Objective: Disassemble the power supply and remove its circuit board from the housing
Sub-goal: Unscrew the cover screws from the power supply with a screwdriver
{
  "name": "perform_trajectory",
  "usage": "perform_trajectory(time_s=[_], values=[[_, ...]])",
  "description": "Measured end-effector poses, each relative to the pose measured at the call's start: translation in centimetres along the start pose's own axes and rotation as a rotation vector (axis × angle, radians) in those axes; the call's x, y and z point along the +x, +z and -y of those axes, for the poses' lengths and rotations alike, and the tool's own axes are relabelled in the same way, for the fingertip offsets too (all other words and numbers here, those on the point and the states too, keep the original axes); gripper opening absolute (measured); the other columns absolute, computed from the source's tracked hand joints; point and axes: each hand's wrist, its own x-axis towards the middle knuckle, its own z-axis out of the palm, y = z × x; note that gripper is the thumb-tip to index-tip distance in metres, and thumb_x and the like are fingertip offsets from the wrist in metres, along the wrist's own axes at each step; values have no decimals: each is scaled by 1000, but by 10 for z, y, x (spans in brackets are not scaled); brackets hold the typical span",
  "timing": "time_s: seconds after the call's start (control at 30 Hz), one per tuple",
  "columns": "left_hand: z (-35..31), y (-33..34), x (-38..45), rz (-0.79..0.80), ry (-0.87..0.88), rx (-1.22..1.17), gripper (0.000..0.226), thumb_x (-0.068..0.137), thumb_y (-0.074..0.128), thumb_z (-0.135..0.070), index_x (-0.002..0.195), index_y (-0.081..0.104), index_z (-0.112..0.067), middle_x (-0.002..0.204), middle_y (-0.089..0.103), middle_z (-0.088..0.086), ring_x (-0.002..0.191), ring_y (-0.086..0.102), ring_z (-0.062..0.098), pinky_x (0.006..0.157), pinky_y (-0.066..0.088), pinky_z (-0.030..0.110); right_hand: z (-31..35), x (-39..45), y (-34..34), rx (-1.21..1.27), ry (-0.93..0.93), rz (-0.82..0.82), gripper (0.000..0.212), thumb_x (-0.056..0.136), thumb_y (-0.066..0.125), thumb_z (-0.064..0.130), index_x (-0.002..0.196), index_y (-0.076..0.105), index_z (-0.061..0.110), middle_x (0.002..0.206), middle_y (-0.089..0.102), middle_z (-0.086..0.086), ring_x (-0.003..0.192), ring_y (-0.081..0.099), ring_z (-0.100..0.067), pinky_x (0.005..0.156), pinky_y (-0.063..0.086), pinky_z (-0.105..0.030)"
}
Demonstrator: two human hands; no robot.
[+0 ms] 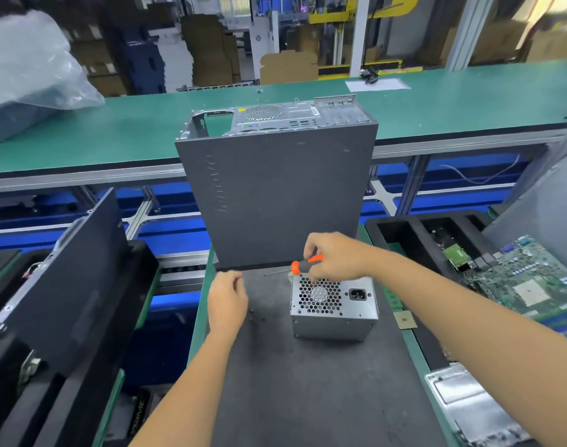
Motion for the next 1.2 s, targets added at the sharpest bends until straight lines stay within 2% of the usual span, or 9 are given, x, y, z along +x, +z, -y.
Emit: perform_trajectory(time_s=[0.07, 0.13, 0.23, 0.4, 0.5, 0.7, 0.8, 1.0, 1.2], values=[[-33, -10, 7, 21, 94, -159, 30, 88, 46, 4, 101, 67, -12, 93, 63, -2, 87, 58, 12, 77, 39, 17, 6, -12, -25, 1, -22, -85, 25, 68, 71, 32, 89, 64, 21, 77, 69, 4, 54, 64, -8, 53, 47, -24], [-68, -13, 8, 237, 251, -247, 40, 84, 47, 10, 110, 67, -13, 95, 64, -2, 84, 57, 5, 77, 40, 8, 11, -26, -52, 2, -36, -134, 17, 69, 75, 28, 83, 69, 20, 62, 67, 6, 53, 69, -10, 59, 54, -30], [-108, -6, -5, 478, 405, -272, 37, 84, 63, -6, 118, 63, -21, 94, 60, -9, 77, 53, 0, 72, 41, 7, 19, -48, -84, -69, -33, -219, 12, 68, 74, 26, 76, 69, 17, 52, 64, 9, 50, 69, -12, 57, 51, -29], [-135, 15, -32, 605, 425, -280, 7, 85, 68, -10, 91, 70, -13, 87, 62, -8, 72, 55, -3, 69, 46, 16, 21, -80, -95, -118, 4, -276, 13, 68, 68, 21, 73, 66, 10, 55, 68, 1, 48, 68, -15, 51, 49, -25], [-146, 23, -44, 652, 432, -244, 7, 86, 65, -4, 91, 69, -4, 84, 57, -17, 74, 56, -1, 71, 48, 21, 17, -90, -91, -158, 19, -264, 15, 68, 67, 19, 73, 66, 5, 61, 71, -5, 48, 67, -17, 48, 49, -21], [-147, 25, -49, 628, 457, -106, 10, 85, 62, -3, 87, 71, -5, 88, 57, 4, 86, 51, 18, 79, 42, 25, 19, -92, -83, -200, 17, -266, 18, 71, 66, 17, 71, 68, -1, 62, 70, -14, 30, 49, -6, 31, 31, -10], [-145, 27, -52, 591, 429, -107, 12, 87, 63, -7, 92, 73, -9, 92, 56, -1, 91, 47, 11, 72, 34, 7, 22, -93, -81, -221, 17, -263, 18, 70, 67, 17, 70, 67, -1, 57, 67, -10, 28, 47, -7, 30, 29, -10], [-145, 29, -52, 575, 450, -98, 14, 86, 62, -6, 82, 72, -13, 86, 56, -4, 87, 49, 14, 77, 36, 23, 25, -91, -79, -287, 19, -214, 22, 72, 68, 17, 77, 65, -5, 64, 69, -20, 33, 48, -12, 33, 31, -12], [-140, 29, -50, 575, 459, -111, 16, 87, 59, -3, 81, 70, -13, 87, 56, -4, 87, 49, 12, 75, 34, 18, 28, -86, -79, -296, 24, -223, 21, 73, 67, 18, 75, 66, -3, 62, 70, -16, 32, 49, -10, 32, 30, -11]])
